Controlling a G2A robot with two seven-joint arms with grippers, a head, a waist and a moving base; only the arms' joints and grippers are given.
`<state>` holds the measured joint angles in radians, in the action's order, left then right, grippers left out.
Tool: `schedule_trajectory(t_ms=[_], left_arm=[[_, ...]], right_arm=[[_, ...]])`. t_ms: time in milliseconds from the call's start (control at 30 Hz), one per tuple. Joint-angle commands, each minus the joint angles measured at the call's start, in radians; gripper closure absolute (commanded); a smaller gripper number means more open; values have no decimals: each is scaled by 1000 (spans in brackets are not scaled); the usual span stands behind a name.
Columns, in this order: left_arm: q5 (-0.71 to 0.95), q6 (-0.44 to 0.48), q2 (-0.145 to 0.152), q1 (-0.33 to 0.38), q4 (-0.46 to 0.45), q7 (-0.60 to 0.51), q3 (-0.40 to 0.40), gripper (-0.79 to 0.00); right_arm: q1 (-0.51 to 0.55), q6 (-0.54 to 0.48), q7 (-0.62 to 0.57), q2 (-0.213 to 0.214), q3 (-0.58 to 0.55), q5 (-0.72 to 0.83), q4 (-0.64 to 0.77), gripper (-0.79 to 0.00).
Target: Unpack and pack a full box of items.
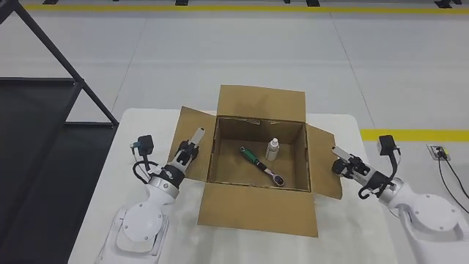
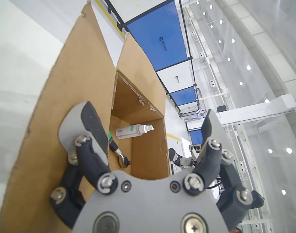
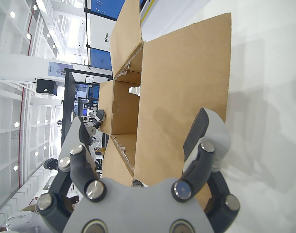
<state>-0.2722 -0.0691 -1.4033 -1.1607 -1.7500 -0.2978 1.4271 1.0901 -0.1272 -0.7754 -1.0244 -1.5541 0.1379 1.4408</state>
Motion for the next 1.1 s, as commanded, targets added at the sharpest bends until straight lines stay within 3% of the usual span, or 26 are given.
schedule_trajectory(t_ms=[0, 167, 367, 567, 767, 900, 1067], left_arm=[[13, 7, 1, 0, 0, 0, 2, -785], [31, 38, 3, 2, -12, 5, 7, -785], [46, 88, 6, -4, -66, 29, 20, -785], [76, 136, 13, -43, -151, 51, 73, -785], [121, 170, 22, -106, -192, 72, 165, -785], [172, 197, 27, -149, -187, 77, 223, -785], [202, 207, 30, -165, -179, 66, 247, -785]], right_arm=[[-4, 8, -4, 1, 5, -5, 0, -785], [-3, 0, 17, 2, 4, -11, 42, -785], [11, -5, 45, 5, -7, -41, 200, -785], [-49, 48, 22, 3, 85, -165, 324, -785], [-184, 121, 46, -15, 265, -341, 309, -785], [-271, 161, 64, -35, 368, -380, 240, -785], [-301, 190, 76, -44, 387, -346, 208, -785]])
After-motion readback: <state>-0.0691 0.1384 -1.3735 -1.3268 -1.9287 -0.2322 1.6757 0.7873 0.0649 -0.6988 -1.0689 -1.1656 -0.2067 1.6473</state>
